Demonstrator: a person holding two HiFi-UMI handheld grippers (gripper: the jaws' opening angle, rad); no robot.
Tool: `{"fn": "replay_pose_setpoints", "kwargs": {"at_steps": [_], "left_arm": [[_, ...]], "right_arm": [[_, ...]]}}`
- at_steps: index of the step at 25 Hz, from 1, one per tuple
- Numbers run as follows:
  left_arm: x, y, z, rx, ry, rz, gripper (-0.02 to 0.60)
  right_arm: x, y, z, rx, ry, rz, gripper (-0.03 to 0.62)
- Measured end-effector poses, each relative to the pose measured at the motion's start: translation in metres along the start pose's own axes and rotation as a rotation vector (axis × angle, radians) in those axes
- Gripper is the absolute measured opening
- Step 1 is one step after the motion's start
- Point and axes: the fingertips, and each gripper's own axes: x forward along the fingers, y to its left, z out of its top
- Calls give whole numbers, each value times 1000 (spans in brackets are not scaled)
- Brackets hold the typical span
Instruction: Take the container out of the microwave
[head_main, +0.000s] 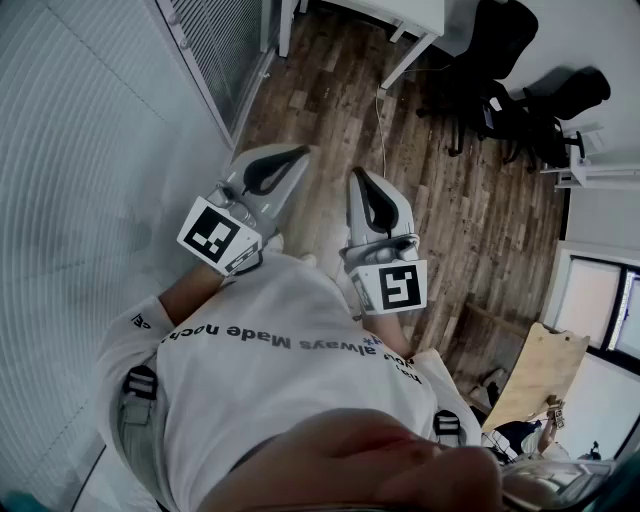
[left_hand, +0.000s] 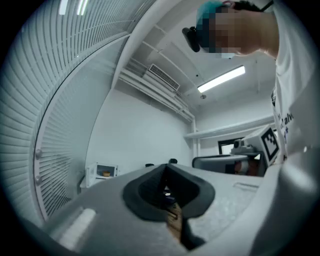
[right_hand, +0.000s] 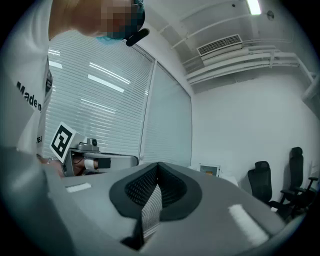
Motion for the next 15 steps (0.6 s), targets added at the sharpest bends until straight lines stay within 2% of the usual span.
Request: {"fn": "replay_pose_setpoints", "kwargs": {"at_steps": [8, 15], "left_arm": [[-3, 1, -6, -29, -3, -21, 3], [8, 23, -28, -49, 21, -22, 3]], "right_arm": [[8, 3, 5, 10, -22, -1, 2], [32, -9, -23, 39, 9, -4, 2]]}}
